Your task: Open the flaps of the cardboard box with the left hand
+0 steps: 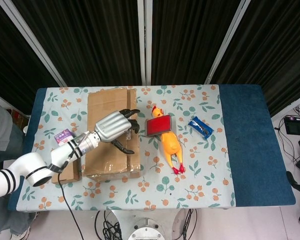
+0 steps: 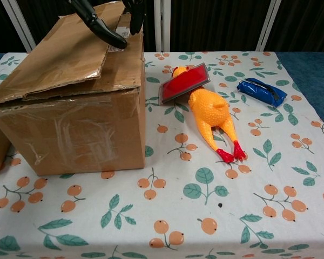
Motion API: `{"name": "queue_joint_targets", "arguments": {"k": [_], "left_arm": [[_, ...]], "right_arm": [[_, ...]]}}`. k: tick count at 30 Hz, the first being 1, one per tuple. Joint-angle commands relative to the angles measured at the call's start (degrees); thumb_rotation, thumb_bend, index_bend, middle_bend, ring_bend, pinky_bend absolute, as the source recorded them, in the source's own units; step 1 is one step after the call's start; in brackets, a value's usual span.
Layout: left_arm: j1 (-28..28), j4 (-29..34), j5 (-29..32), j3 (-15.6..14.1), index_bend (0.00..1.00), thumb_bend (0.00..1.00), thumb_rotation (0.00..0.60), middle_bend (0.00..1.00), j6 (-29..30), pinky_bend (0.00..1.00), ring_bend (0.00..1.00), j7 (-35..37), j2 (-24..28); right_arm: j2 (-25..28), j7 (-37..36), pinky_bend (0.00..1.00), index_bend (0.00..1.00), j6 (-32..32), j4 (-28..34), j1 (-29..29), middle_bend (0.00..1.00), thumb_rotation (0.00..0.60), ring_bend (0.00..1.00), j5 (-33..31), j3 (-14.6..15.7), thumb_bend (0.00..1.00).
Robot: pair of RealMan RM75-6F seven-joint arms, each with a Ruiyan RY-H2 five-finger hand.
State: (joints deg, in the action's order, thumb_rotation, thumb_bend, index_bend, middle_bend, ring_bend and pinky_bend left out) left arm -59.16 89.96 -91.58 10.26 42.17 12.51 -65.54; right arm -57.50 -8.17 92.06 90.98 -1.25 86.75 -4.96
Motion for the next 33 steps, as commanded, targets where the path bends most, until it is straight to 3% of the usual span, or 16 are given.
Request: {"name": "queue_joint_targets", "arguments": {"k": [1,6,16,24,33], "left_arm": [[-0.29,0.32,1.17,-0.42,0.45,0.05,0.256,0.43,-0.7,0.18,0.07,-3.0,0.92],[-0.7,2.65,5.42,-0.21,0.49,0.05,0.174,0.48,-3.67,0.18,0.07,-6.29,3.37],[-1.39,8.57,11.69,0.63,0.52,0.05,0.142,0.53,-6.58,0.18,0.09,-12.65,9.22],[-0.14,12.91,15.89,0.83,0.53,0.05,0.126,0.55,-5.3,0.18,0.09,-18.31,14.75],[5.83,17.26,19.08,0.1,0.55,0.05,0.127,0.55,0.66,0.18,0.09,-20.98,23.57]], "right_arm": [[-0.03,-0.21,0.0,0.0,0.04,-0.08,0.08,0.0,0.6,0.0,0.23,-0.02,0.22],[-0.73,-0.79,0.0,0.0,1.21,-0.67,0.2,0.0,0.6,0.0,1.13,-0.38,0.22],[-0.77,-1.27,0.0,0.0,3.0,-0.85,-0.09,0.0,0.6,0.0,2.36,-0.52,0.22],[-0.42,-1.22,0.0,0.0,3.39,-0.17,0.04,0.0,0.6,0.0,2.91,-0.63,0.22],[-0.23,-0.4,0.0,0.0,3.09,1.11,0.8,0.0,0.6,0.0,3.86,-0.73,0.22]]}}
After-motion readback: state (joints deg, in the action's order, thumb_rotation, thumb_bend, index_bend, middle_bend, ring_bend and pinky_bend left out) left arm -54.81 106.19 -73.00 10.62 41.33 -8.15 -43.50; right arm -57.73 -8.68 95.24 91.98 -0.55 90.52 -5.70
